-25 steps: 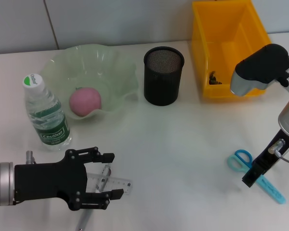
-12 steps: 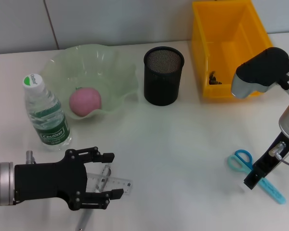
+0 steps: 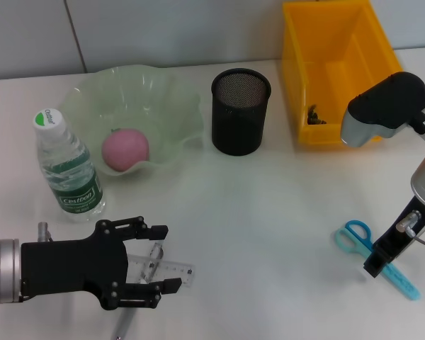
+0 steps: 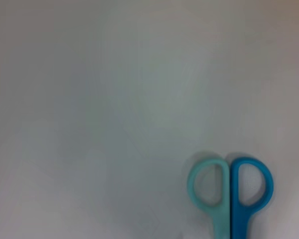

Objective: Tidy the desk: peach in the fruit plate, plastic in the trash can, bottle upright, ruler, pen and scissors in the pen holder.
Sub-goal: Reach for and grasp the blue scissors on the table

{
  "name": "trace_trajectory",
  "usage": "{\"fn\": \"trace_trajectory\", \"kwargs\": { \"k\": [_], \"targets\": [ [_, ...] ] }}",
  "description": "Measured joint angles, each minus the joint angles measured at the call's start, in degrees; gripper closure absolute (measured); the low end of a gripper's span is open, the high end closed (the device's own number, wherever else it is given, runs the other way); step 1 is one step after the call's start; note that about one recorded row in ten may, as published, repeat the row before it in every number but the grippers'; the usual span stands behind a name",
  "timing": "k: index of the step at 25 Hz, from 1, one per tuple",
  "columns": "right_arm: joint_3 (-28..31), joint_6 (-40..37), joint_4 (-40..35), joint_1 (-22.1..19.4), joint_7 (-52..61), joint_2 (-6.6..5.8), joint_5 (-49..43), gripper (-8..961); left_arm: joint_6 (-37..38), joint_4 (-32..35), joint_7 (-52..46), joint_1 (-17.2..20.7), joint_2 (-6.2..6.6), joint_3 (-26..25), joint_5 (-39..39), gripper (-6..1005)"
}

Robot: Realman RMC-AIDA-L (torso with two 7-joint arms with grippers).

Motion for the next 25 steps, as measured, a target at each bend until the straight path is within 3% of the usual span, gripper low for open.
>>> {"fn": "trace_trajectory", "kwargs": {
  "k": [4,25],
  "targets": [
    [0.0,0.0,0.0,0.0,0.0,0.0,-0.2,427,0.0,0.0,0.0,0.1,0.0,0.0,-0.1,180],
    [0.0,0.6,0.5,-0.1,0.0,0.0,-0.3,475,0.0,0.0,0.1,0.4,0.0,0.0,-0.7,181]
  ]
}}
